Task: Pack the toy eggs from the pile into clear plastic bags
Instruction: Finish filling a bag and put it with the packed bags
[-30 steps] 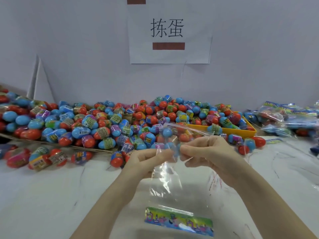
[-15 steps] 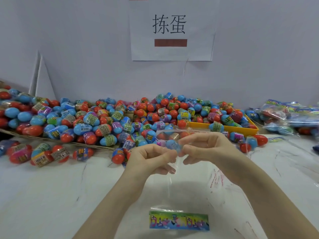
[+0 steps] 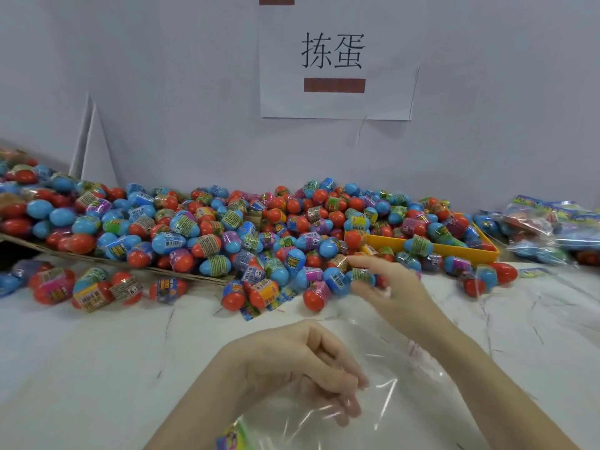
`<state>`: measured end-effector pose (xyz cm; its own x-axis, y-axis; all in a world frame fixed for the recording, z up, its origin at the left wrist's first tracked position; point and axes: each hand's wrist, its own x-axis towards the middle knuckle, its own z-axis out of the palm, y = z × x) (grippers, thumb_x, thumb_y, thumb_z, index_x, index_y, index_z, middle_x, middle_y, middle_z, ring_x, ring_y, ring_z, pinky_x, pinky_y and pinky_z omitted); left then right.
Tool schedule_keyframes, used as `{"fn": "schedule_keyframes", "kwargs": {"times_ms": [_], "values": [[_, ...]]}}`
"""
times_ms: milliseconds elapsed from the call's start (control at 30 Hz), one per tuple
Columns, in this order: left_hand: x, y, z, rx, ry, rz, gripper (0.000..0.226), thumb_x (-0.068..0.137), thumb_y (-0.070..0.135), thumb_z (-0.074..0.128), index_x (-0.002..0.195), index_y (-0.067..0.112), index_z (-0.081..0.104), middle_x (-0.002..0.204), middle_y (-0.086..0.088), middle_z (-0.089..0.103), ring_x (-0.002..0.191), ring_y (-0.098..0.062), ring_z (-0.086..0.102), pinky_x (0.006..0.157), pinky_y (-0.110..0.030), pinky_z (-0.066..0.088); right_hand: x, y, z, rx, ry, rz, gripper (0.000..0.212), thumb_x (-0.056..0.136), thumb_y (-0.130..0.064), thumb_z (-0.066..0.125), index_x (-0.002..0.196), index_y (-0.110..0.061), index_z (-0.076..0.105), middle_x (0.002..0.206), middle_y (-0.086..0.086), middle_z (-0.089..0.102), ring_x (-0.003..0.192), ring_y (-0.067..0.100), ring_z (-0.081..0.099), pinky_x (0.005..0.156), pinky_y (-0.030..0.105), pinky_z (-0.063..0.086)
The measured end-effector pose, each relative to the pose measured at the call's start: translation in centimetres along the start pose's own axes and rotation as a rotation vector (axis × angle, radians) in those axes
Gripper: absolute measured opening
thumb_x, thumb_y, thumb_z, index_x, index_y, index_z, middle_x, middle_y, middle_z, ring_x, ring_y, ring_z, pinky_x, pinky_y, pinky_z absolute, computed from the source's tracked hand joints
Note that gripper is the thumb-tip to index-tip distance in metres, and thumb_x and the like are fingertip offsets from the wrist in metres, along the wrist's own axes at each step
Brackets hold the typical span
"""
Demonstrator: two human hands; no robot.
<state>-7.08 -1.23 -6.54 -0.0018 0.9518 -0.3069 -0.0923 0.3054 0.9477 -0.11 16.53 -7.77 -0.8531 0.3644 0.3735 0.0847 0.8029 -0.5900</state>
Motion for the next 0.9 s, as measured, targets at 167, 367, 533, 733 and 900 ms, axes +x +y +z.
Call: {"fn": "schedule_keyframes", "kwargs": {"times_ms": [167, 367, 533, 733, 900], "values": [[0.0, 0.0, 0.0, 0.051, -0.062, -0.017, 0.024, 0.077, 0.004, 0.061, 0.068, 0.021, 0.074, 0.064, 0.009, 0.07, 0.058, 0.0, 0.064, 0.058, -0.01, 0.049, 0.0, 0.9, 2.7, -0.519, -0.042, -0.133, 0.057, 0.092, -0.045, 0.045, 0.144, -0.036, 0.022, 0.143, -0.018, 0.033, 0.125, 0.011, 0.023, 0.095, 0.03, 0.014], [0.1, -0.5, -0.3, -0.08, -0.089, 0.108, 0.015, 0.074, 0.009, 0.066, 0.063, 0.019, 0.067, 0.069, -0.002, 0.072, 0.061, -0.013, 0.068, 0.058, -0.018, 0.05, 0.2, 1.5, 3.4, -0.544, 0.034, -0.131, 0.052, 0.087, -0.05, 0.051, 0.135, -0.036, 0.039, 0.124, -0.015, 0.045, 0.113, 0.013, 0.028, 0.082, 0.027, 0.013], [0.8, -0.4, -1.2, -0.174, 0.374, 0.339, 0.006, 0.073, 0.014, 0.074, 0.068, 0.013, 0.07, 0.073, -0.005, 0.072, 0.062, -0.017, 0.069, 0.057, -0.02, 0.053, 0.5, -0.5, -0.5, 0.286, 0.233, 0.042, 0.039, 0.085, -0.012, 0.063, 0.119, -0.026, 0.049, 0.107, -0.017, 0.053, 0.094, -0.004, 0.052, 0.077, 0.01, 0.042], [1.6, -0.5, -0.9, -0.173, 0.704, 0.447, 0.028, 0.063, 0.023, 0.07, 0.083, 0.003, 0.07, 0.074, -0.008, 0.073, 0.059, -0.014, 0.068, 0.053, -0.02, 0.052, -0.9, -4.5, -6.1, 0.955, 0.221, -0.019, 0.025, 0.068, -0.014, 0.069, 0.092, -0.019, 0.061, 0.08, -0.007, 0.069, 0.069, 0.003, 0.063, 0.057, 0.011, 0.048], [1.8, -0.1, 0.5, -0.114, 0.687, 0.49, 0.01, 0.062, 0.021, 0.071, 0.07, 0.015, 0.073, 0.07, -0.007, 0.073, 0.055, -0.016, 0.068, 0.051, -0.02, 0.052, -1.7, -5.5, -4.3, 0.389, 0.071, -0.058, 0.013, 0.078, -0.037, 0.062, 0.086, -0.027, 0.06, 0.076, -0.009, 0.066, 0.071, 0.006, 0.06, 0.058, 0.016, 0.048]]}}
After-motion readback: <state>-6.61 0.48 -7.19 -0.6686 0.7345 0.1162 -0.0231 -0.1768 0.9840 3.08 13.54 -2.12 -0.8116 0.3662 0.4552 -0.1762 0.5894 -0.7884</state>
